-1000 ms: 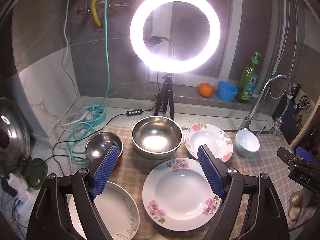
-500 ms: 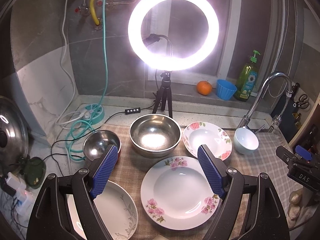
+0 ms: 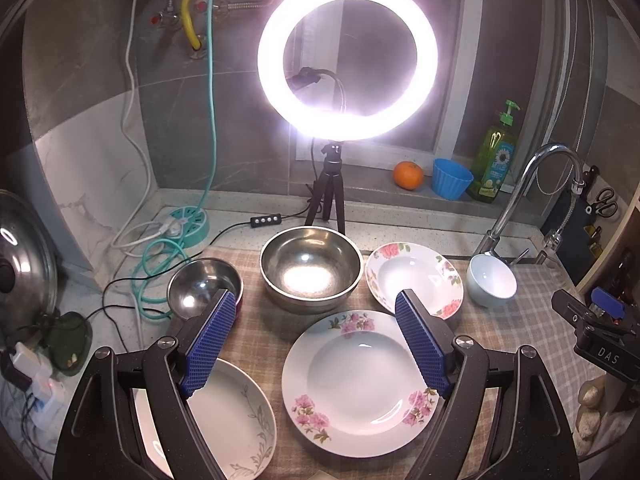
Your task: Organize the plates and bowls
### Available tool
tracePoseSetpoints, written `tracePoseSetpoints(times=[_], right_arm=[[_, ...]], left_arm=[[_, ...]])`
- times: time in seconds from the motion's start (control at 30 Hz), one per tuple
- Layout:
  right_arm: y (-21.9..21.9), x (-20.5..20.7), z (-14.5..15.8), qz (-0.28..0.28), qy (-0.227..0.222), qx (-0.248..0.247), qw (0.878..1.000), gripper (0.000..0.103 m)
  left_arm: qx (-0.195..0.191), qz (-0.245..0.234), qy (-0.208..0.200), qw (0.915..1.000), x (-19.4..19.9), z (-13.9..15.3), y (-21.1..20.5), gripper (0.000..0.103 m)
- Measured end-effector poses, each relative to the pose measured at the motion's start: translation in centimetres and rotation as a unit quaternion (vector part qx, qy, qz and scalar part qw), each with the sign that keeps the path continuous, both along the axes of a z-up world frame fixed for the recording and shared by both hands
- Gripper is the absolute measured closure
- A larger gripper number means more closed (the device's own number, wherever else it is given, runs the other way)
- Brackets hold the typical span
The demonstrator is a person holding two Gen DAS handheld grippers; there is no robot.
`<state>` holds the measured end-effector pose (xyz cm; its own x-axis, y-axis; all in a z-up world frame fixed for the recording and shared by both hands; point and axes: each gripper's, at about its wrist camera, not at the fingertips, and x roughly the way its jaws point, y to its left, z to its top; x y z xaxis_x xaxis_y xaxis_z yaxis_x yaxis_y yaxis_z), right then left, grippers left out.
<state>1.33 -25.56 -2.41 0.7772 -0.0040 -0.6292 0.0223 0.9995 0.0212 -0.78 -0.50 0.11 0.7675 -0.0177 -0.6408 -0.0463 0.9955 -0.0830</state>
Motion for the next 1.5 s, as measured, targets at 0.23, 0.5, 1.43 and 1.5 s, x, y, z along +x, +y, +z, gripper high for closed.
tracePoseSetpoints(times=[0.23, 0.5, 1.43, 1.5], right_arm=[[0.0, 0.0, 0.0, 0.000, 0.000, -0.002, 1.000, 0.000], [0.3, 0.3, 0.0, 0.004, 0.003, -0.004, 1.000, 0.000], [0.1, 1.2, -3.1, 0.003, 0.033, 0.003, 0.999, 0.000], [0.1, 1.3, -3.6, 0.003, 0.039, 0.002, 0.999, 0.001]], left_arm=[[-0.001, -0.001, 0.000, 1.0000, 0.0, 0.0, 0.0, 0.021], [-0.001, -0.001, 0.001, 1.0000, -0.1, 0.0, 0.2, 0.021], [-0.009, -0.002, 0.041, 0.9991, 1.0, -2.6, 1.0, 0.021], [-0.011, -0.002, 0.050, 0.9987, 1.2, -3.1, 1.2, 0.021]])
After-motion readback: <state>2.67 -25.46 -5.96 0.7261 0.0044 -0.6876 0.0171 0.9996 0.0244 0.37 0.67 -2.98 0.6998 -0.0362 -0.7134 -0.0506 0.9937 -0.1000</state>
